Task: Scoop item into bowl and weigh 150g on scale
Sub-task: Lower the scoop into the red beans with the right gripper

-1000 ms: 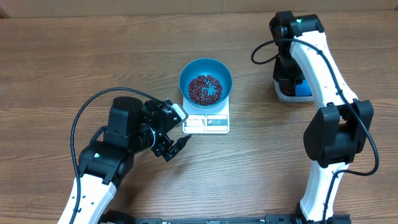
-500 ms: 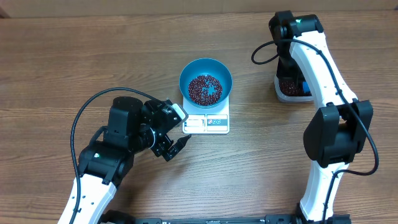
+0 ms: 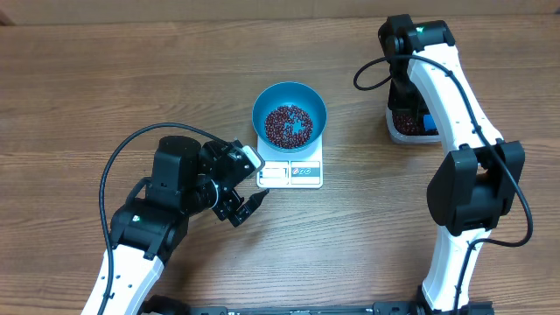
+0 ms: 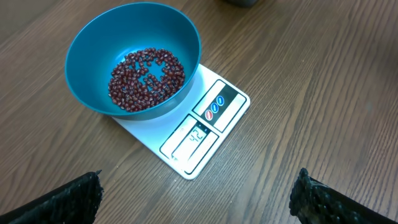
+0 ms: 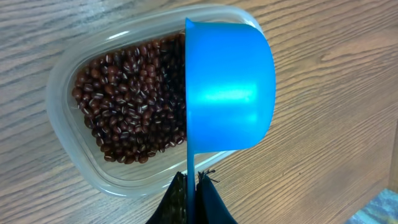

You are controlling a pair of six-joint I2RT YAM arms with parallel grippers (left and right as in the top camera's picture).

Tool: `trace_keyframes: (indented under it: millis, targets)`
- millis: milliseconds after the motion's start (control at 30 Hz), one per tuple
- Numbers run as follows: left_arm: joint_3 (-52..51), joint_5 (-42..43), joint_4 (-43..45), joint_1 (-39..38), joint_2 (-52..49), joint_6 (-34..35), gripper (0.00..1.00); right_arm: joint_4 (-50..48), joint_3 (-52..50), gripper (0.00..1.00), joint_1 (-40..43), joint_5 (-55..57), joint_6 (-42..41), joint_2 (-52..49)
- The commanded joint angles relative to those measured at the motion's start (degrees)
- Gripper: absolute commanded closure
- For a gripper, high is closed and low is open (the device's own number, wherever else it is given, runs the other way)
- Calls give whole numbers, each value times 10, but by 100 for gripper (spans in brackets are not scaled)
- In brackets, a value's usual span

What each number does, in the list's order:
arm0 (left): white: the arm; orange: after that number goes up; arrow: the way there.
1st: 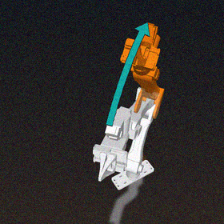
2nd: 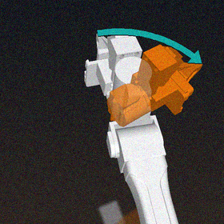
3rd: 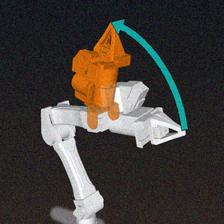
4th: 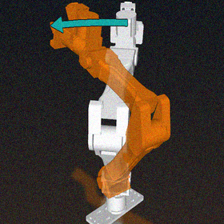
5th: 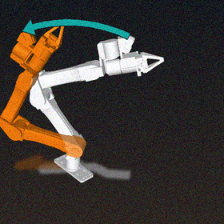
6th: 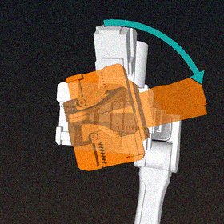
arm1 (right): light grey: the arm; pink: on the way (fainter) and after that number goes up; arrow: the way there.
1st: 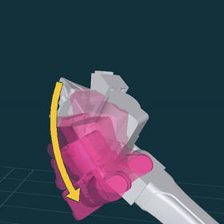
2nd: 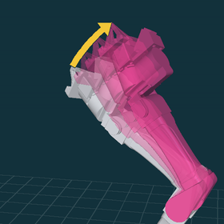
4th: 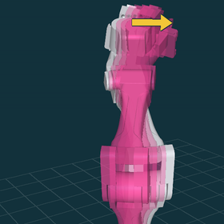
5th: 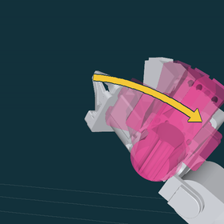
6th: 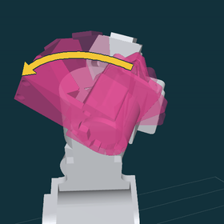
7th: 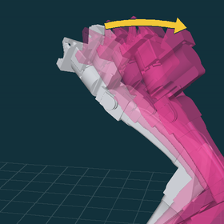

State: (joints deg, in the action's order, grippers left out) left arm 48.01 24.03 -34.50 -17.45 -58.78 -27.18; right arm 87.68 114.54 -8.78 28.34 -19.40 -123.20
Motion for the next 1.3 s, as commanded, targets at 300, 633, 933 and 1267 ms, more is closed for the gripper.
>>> trace_keyframes:
  millis: [300, 633, 933, 1267]
  targets:
    - [-3, 10, 0, 5, -1, 2, 0, -18, -47, 96, -3, -4, 5, -4]
    - [-3, 10, 0, 5, -1, 2, 1, -47, -47, 96, -3, -94, 37, -4]
    - [-3, 10, 0, 5, -1, 2, 1, -49, -47, 96, -1, -131, 47, -4]
    - [-3, 10, 0, 5, -1, 2, 0, -64, -47, 96, -1, -178, 60, -4]
